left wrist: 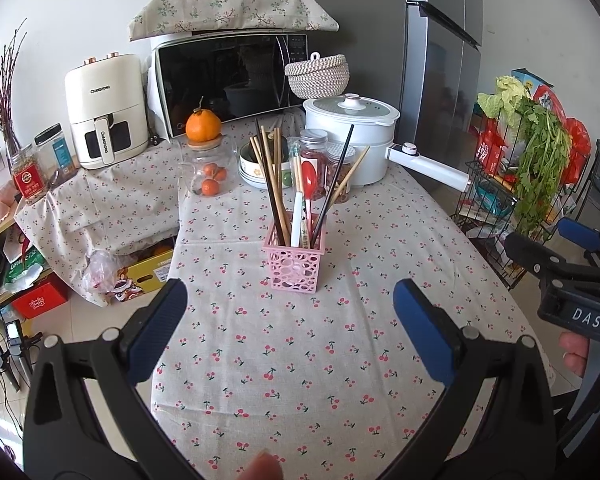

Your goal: Organize utensils

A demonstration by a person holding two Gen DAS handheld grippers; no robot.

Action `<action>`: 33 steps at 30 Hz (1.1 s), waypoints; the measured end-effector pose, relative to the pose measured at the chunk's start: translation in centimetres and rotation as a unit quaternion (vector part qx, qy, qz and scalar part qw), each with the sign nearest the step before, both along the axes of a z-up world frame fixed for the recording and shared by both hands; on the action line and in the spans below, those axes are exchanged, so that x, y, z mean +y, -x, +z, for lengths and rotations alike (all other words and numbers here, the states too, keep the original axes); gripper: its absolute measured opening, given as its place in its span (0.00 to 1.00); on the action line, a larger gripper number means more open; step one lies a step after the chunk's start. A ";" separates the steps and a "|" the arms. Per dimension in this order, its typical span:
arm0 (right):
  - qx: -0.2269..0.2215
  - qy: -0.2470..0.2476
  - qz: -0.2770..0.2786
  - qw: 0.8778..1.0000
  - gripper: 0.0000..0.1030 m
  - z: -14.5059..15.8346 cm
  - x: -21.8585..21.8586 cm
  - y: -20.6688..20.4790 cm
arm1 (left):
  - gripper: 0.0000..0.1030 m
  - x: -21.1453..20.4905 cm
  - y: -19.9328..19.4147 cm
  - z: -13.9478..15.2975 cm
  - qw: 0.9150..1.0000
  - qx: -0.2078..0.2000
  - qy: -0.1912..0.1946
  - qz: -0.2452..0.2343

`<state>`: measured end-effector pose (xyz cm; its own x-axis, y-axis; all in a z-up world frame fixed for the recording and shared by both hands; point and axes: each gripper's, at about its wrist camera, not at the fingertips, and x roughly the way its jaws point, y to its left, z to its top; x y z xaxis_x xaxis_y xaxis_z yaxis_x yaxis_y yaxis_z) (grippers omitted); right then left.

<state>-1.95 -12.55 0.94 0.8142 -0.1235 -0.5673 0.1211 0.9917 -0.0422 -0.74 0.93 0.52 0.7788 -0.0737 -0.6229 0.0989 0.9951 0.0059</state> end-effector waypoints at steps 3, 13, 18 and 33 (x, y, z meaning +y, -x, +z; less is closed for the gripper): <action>0.001 0.001 0.000 1.000 1.00 0.0 0.0 0.0 | 0.99 0.0 0.0 0.0 1.000 0.000 -0.001 0.000; 0.004 0.000 -0.001 1.000 1.00 -0.3 -0.1 0.1 | 0.99 0.0 -0.1 0.0 1.000 0.000 -0.001 0.000; 0.005 0.000 -0.001 1.000 1.00 -0.3 -0.1 0.1 | 0.99 0.2 0.0 0.0 1.000 0.000 -0.004 -0.001; 0.005 -0.001 -0.001 1.000 1.00 -0.3 0.0 0.1 | 0.99 -0.1 -0.3 -0.5 1.000 0.015 -0.004 -0.005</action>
<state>-2.04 -12.59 0.64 0.8080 -0.1237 -0.5760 0.1228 0.9916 -0.0406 -0.46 0.85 0.05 0.7585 -0.0765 -0.6472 0.1086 0.9940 0.0097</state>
